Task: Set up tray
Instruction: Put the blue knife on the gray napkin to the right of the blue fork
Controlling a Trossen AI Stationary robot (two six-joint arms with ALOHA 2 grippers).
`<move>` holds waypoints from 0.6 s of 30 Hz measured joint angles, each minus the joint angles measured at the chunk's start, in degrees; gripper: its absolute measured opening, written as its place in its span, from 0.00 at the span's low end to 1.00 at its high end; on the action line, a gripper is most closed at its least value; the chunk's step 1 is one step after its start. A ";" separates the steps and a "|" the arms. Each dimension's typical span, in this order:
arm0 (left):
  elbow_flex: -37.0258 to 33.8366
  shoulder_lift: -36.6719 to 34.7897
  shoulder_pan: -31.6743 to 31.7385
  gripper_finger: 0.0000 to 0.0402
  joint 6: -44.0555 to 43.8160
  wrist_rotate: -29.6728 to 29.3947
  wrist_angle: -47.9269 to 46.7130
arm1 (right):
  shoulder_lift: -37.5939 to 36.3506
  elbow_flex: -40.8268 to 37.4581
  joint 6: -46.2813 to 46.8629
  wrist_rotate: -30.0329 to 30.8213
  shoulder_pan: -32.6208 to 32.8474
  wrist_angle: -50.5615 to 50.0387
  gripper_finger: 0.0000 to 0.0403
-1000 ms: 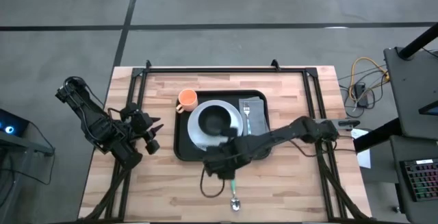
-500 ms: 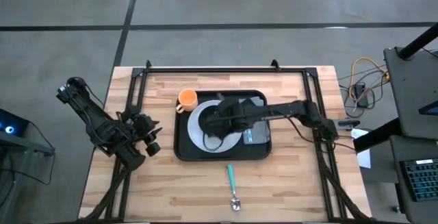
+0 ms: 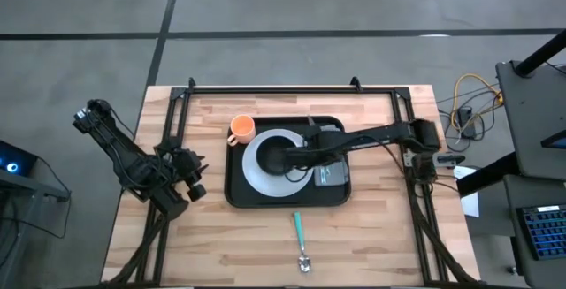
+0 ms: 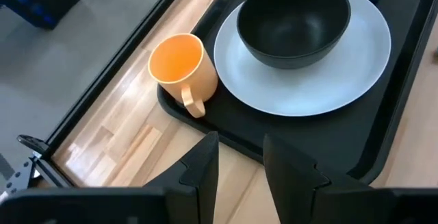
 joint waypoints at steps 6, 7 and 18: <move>0.00 -0.30 0.00 0.24 1.25 0.01 -0.04 | -7.40 -16.40 3.88 -0.69 -1.08 14.46 0.03; 0.00 -0.32 0.00 0.24 1.27 0.00 -0.04 | -8.09 -18.23 4.54 -1.28 -1.32 15.38 0.03; 0.07 -0.35 0.00 0.24 2.36 0.00 -0.02 | -7.34 -28.65 11.47 -3.52 -1.64 24.83 0.03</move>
